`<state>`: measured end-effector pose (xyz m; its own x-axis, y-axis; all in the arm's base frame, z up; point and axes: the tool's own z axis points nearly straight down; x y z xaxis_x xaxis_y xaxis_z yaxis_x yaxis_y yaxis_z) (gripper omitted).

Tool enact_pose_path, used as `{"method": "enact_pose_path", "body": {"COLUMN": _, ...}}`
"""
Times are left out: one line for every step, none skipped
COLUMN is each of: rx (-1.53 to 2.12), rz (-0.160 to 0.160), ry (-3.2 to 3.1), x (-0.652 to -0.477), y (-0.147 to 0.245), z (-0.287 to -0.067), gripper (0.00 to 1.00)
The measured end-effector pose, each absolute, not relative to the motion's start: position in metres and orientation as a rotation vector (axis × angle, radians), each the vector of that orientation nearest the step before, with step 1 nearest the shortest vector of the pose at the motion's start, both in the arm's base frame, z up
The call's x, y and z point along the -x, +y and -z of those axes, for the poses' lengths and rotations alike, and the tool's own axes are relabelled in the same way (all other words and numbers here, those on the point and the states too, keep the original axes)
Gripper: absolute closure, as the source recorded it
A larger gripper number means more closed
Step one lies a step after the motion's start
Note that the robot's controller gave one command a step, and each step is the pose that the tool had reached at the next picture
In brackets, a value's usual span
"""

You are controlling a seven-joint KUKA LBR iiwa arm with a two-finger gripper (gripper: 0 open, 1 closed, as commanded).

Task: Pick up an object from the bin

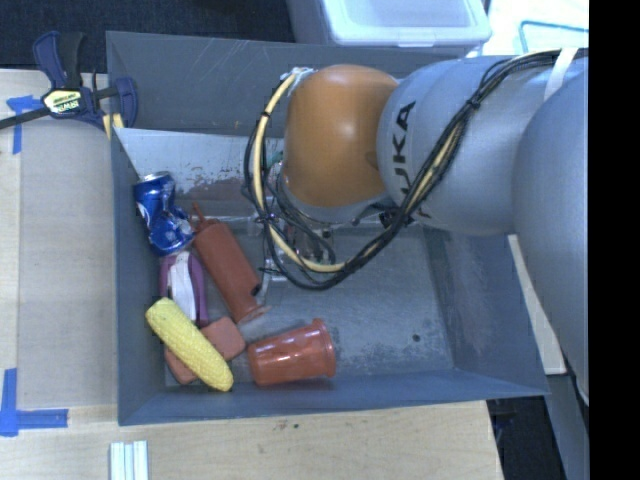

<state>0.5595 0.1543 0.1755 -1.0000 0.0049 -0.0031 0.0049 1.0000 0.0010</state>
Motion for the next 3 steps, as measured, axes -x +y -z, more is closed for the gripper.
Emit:
{"method": "enact_pose_path", "body": {"rx": -0.008, "rz": -0.002, "ry": 3.139, "x": -0.56, "y": 0.154, "z": -0.176, "gripper": 0.0}}
{"method": "enact_pose_path", "body": {"rx": -0.038, "rz": -0.002, "ry": 3.135, "x": -0.571, "y": 0.167, "z": -0.113, "gripper": 0.0}}
{"method": "enact_pose_path", "body": {"rx": -0.023, "rz": -0.003, "ry": 3.12, "x": -0.557, "y": 0.164, "z": -0.107, "gripper": 0.0}}
